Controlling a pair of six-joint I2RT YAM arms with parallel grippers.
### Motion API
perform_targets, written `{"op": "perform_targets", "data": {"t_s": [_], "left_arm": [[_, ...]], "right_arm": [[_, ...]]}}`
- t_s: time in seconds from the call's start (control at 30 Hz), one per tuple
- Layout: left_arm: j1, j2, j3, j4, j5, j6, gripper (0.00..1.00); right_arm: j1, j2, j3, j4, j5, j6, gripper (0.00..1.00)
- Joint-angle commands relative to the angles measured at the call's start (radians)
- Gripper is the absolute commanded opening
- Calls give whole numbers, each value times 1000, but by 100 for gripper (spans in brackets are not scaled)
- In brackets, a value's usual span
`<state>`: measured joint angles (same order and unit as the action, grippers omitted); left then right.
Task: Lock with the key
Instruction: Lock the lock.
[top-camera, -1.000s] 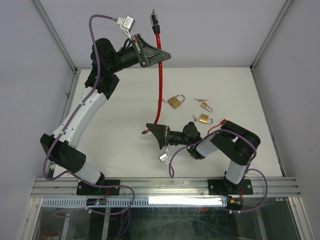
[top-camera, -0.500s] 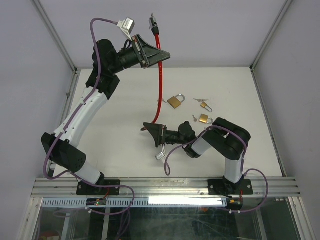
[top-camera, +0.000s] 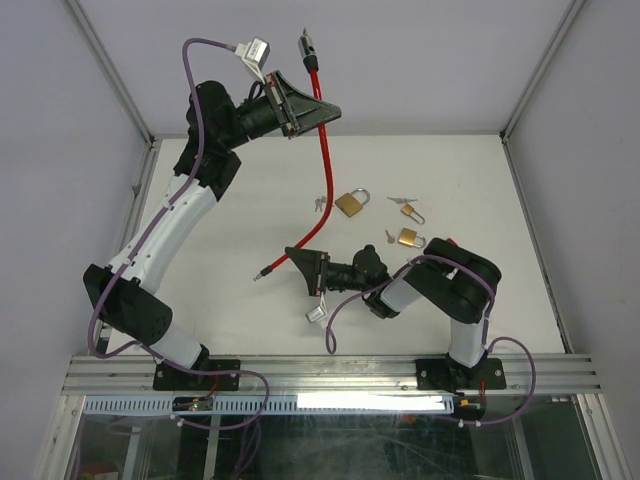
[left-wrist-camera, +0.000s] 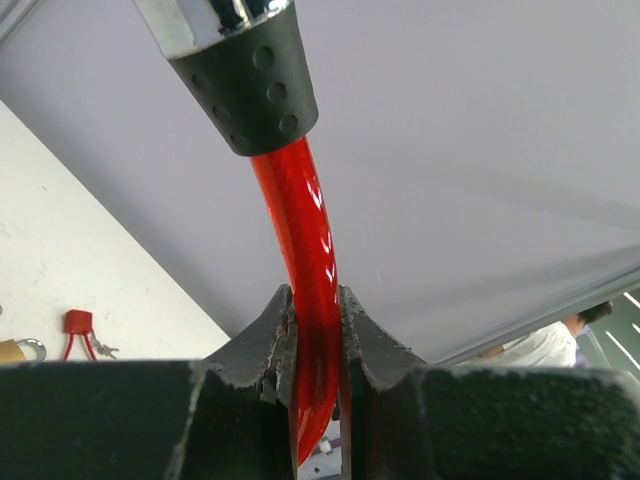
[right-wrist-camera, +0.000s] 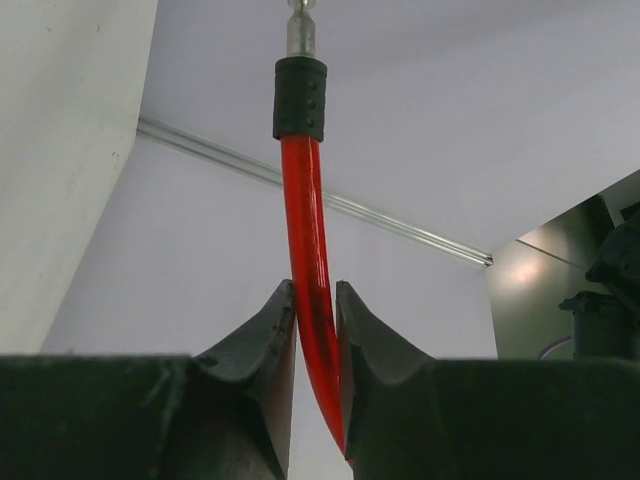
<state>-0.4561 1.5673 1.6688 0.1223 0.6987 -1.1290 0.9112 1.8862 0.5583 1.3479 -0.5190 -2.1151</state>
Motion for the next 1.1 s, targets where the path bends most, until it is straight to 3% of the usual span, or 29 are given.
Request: {"op": "perform_targets", "data": {"t_s": [0.0, 0.23, 0.4, 0.5, 0.57, 0.67, 0.93, 1.07], "left_arm": [[13, -67, -27, 76, 1, 84, 0], [73, -219, -312, 388, 76, 422, 0], [101, -251, -466, 559, 147, 672, 0], [114, -232, -506, 604, 138, 760, 0], [119, -215, -523, 624, 122, 803, 0], [131, -199, -566, 689, 85, 840, 0], [142, -194, -755, 1053, 140, 814, 0], [143, -223, -823, 1071, 165, 850, 0]], "right_arm": [[39, -107, -26, 49, 48, -210, 14], [142, -457, -85, -217, 225, 242, 6], [157, -595, -66, -363, 339, 577, 3], [153, -669, 5, -584, 402, 765, 3], [138, -719, 86, -818, 408, 1013, 1], [54, -761, 241, -1142, 268, 1278, 0], [-265, -837, 360, -1266, -114, 1720, 0], [-344, -854, 410, -1340, -222, 1844, 0]]}}
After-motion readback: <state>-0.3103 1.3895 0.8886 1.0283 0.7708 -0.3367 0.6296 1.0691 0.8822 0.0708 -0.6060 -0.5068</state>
